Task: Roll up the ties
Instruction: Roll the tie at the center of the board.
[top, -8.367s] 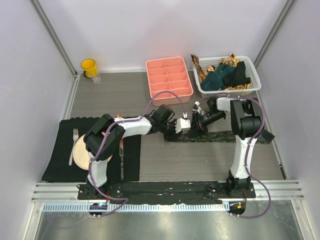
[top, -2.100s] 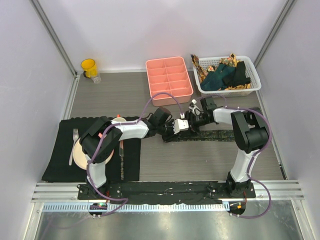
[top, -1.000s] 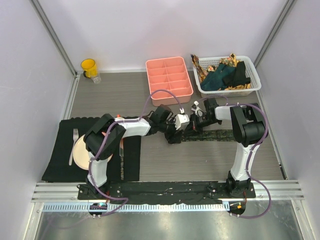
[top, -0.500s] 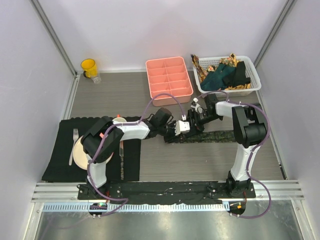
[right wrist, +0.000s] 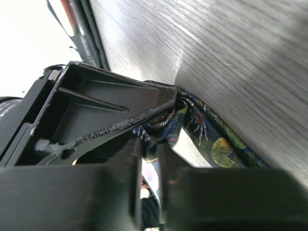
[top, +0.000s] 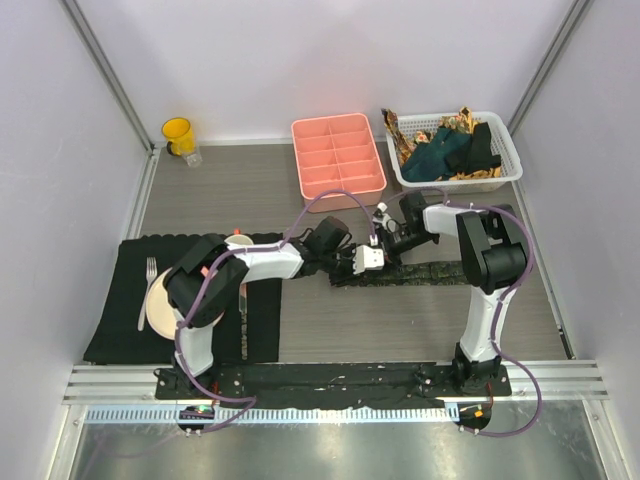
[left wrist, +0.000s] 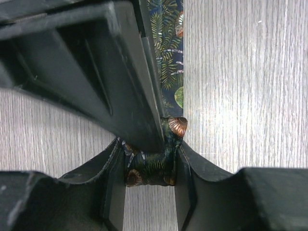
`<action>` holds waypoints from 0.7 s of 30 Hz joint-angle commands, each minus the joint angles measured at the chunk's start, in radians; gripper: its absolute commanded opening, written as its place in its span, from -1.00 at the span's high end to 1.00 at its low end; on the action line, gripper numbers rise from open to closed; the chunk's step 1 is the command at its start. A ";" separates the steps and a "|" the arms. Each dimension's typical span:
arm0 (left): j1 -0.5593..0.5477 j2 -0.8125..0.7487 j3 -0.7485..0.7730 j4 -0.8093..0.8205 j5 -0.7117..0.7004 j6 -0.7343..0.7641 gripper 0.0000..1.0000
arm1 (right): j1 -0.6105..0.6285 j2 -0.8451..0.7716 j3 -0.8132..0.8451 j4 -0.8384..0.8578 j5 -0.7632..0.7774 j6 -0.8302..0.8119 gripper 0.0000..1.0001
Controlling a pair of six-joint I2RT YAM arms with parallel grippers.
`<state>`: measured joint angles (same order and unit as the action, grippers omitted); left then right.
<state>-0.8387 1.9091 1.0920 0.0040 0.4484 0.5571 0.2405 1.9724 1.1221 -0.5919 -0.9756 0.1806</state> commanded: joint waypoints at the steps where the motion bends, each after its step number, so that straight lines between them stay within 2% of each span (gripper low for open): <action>1: -0.002 0.059 -0.009 -0.156 -0.086 0.010 0.12 | -0.018 0.049 -0.004 -0.005 0.061 -0.074 0.95; 7: 0.041 0.002 -0.023 -0.086 0.036 -0.069 -0.30 | -0.067 0.085 -0.025 -0.022 0.189 -0.199 0.99; 13: 0.052 -0.024 -0.017 -0.009 0.150 -0.151 -0.45 | -0.076 0.108 -0.028 0.000 0.294 -0.219 0.99; 21: 0.041 0.025 0.012 0.109 0.168 -0.149 -0.51 | -0.079 0.161 0.013 -0.025 0.269 -0.182 0.99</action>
<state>-0.7876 1.9144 1.0863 0.0204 0.5781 0.4137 0.1562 2.0560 1.1244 -0.6853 -0.9379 0.0399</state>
